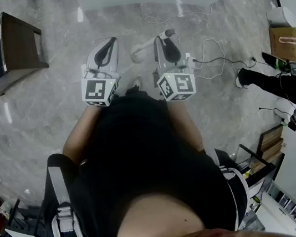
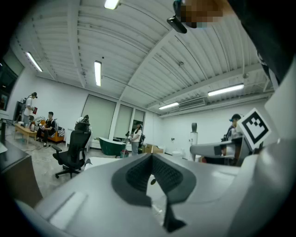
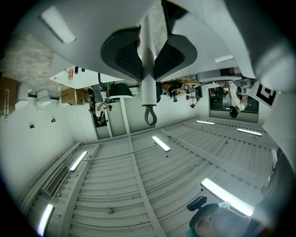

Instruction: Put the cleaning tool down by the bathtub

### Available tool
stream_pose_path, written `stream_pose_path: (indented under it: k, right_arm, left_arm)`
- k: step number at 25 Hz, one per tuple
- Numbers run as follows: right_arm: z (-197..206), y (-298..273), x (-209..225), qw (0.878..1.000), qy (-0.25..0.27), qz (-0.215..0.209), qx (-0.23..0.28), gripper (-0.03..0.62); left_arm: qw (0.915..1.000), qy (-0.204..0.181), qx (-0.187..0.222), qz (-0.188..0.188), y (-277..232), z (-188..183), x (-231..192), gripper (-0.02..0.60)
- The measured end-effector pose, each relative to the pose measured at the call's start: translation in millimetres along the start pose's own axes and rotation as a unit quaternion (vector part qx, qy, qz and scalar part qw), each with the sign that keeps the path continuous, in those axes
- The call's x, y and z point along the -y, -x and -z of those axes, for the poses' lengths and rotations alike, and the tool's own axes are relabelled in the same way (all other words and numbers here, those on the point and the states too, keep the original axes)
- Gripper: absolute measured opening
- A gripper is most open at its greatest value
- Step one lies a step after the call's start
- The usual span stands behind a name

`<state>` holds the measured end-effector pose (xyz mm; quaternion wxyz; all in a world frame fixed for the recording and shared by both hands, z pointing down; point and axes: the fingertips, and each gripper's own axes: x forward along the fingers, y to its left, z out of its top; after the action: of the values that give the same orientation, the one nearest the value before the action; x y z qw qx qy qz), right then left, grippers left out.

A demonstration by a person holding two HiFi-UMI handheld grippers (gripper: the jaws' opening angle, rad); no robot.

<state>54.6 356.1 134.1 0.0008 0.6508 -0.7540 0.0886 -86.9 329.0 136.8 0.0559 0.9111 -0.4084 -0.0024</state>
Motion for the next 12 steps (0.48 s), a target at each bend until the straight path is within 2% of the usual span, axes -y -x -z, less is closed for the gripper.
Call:
stream_pose_path:
  k: [12]
  right_arm:
    - [0, -1, -16, 1.0, 0.0, 0.007, 0.001, 0.089]
  left_arm:
    - [1.0, 0.005, 0.002, 0.004, 13, -4, -14, 0.008]
